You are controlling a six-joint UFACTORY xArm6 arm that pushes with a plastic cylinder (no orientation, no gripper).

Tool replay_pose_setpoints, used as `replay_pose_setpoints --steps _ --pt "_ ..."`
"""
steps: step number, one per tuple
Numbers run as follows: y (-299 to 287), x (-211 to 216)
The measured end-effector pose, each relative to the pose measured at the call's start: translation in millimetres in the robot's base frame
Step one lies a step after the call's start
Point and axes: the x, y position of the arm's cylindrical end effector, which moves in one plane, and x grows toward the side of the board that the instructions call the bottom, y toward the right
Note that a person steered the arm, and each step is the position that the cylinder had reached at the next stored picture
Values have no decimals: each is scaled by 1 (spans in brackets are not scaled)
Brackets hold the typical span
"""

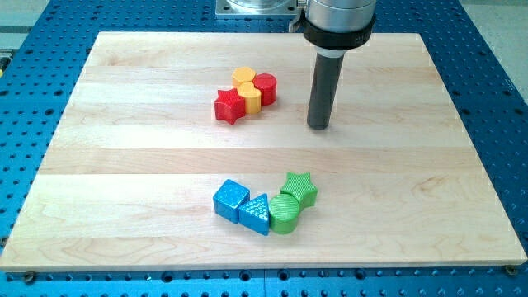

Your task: Separate the hexagon from the yellow heart

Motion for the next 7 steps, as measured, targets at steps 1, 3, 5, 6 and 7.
replay_pose_setpoints --steps 1,3,5,6,7 --pt "-20 13" --pt "-173 30" --pt "-118 6" --pt "-137 21" --pt "-233 40"
